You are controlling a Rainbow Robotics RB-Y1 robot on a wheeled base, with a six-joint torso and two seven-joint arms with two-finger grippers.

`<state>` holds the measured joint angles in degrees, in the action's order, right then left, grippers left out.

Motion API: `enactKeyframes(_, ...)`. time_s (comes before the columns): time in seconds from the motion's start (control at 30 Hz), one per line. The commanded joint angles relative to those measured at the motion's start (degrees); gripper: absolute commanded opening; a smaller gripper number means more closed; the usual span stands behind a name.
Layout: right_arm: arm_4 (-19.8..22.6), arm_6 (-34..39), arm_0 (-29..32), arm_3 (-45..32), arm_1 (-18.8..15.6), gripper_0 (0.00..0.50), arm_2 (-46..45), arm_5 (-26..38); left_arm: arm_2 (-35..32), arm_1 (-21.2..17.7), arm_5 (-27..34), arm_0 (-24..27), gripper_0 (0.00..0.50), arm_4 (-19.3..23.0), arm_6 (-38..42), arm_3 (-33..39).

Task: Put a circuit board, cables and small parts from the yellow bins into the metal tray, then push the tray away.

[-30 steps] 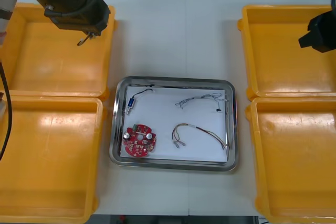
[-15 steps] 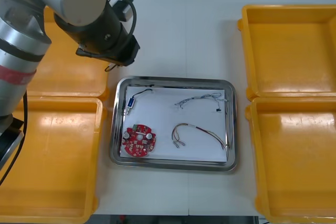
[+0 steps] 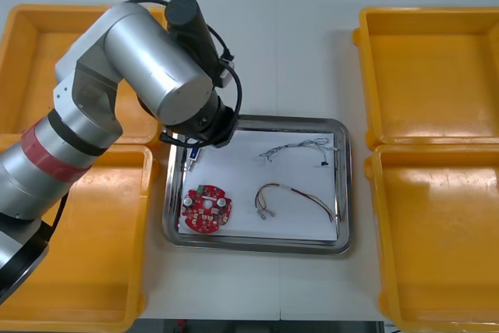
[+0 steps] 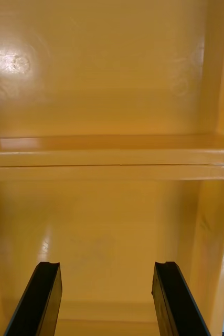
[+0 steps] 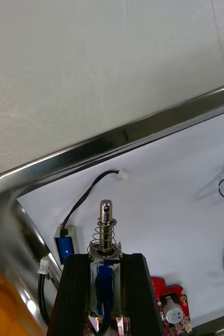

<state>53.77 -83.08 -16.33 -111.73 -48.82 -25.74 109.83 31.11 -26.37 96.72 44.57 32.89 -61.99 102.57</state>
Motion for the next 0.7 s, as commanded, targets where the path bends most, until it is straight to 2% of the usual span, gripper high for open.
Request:
enactKeyframes(0.03,0.1,2.0,2.5,-5.1,-1.1,0.5,-1.3,0.2,3.2,1.2,-1.4,-1.7,0.0,-1.9,6.7,2.1)
enactKeyframes(0.4,0.5,3.6,7.7,-10.2,-0.5,0.5,-1.3,0.2,8.1,1.0,-5.6,-3.6,0.0,-4.8,8.9,0.8)
enactKeyframes(0.7,0.8,4.6,7.9,-11.3,0.8,0.5,-1.3,0.2,9.7,0.8,-8.3,-3.5,0.0,-5.8,9.6,-2.1)
